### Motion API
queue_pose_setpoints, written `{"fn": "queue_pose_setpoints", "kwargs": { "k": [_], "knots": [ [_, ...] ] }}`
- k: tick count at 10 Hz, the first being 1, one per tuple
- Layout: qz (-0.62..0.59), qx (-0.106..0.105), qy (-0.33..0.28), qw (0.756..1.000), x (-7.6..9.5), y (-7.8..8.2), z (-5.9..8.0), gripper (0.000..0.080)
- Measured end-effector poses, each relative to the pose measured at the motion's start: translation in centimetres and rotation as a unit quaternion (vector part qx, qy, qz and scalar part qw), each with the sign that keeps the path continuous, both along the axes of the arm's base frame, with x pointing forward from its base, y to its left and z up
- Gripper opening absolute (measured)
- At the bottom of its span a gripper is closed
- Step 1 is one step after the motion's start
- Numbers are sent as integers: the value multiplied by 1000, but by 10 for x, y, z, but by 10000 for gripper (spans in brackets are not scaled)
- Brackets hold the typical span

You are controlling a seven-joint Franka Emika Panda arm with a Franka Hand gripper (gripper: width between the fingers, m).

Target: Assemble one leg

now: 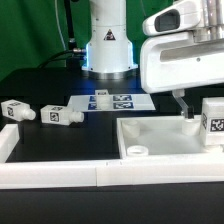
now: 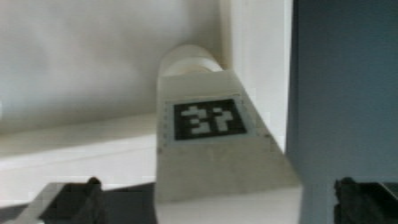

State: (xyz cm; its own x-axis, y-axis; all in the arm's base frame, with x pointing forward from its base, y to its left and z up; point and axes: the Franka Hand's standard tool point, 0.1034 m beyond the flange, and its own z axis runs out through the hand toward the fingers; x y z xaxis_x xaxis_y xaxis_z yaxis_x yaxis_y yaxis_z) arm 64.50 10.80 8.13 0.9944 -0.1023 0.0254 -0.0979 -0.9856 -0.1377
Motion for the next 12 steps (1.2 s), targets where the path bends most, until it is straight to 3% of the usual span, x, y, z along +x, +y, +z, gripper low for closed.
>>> {"fn": "queue_pose_setpoints", "kwargs": {
  "k": [3, 5, 8, 10, 12],
  "knots": [
    [-42, 0, 2, 999, 4, 2, -5, 640],
    [-110, 4, 11, 994, 4, 3, -5, 301],
    [-223, 6, 26, 974, 3, -1, -6, 289],
    [-378, 10, 46, 925, 2, -3, -7, 289],
    [-538, 14, 68, 840, 0, 4, -8, 289]
  ]
}}
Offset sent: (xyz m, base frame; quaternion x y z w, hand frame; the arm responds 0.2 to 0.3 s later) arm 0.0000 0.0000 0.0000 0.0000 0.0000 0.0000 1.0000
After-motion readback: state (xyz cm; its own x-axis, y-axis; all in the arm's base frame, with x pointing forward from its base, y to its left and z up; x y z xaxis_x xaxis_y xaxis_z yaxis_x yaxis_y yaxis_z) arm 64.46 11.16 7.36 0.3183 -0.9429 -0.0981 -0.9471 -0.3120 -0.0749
